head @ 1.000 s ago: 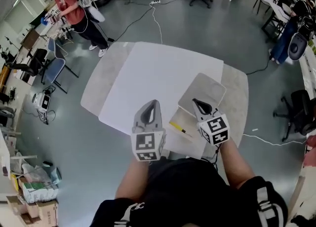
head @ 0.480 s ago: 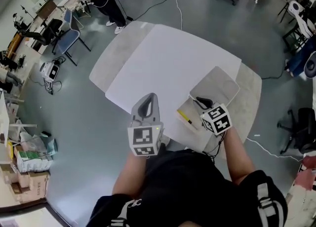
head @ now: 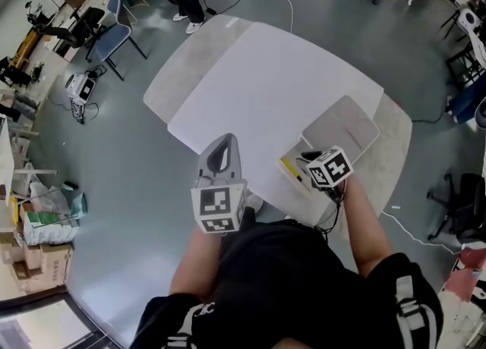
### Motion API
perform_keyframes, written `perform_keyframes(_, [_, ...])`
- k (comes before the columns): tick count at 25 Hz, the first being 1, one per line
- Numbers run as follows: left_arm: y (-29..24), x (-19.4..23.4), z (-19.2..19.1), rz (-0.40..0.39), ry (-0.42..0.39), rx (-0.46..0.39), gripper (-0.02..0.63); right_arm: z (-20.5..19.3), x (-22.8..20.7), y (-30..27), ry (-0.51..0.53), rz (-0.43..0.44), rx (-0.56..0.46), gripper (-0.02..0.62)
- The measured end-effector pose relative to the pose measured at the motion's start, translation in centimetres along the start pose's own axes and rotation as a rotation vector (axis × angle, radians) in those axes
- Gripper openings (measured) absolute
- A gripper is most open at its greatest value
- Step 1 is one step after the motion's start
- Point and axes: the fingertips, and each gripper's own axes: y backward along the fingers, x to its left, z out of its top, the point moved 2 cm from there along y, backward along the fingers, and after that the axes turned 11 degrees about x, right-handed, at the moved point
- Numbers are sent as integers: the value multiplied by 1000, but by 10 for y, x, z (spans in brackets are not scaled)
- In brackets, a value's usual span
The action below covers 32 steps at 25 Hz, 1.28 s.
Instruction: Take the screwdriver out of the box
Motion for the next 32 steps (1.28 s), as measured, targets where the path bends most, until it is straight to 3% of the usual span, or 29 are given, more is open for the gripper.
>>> perform_keyframes(8, [1, 16, -2, 21, 10, 6, 12, -14, 0, -39, -7, 37, 154, 64])
perform_keyframes(22, [11, 49, -14, 68, 46, 23, 12, -25, -7, -82, -53, 43, 324, 83])
perform_keyframes(27, [11, 54, -14, 73, 58, 18, 12, -26, -9, -85, -52, 41, 349, 84])
perform_keyframes(32, [9, 58, -14, 71, 76, 8, 12, -26, -13, -82, -55, -13, 352, 130])
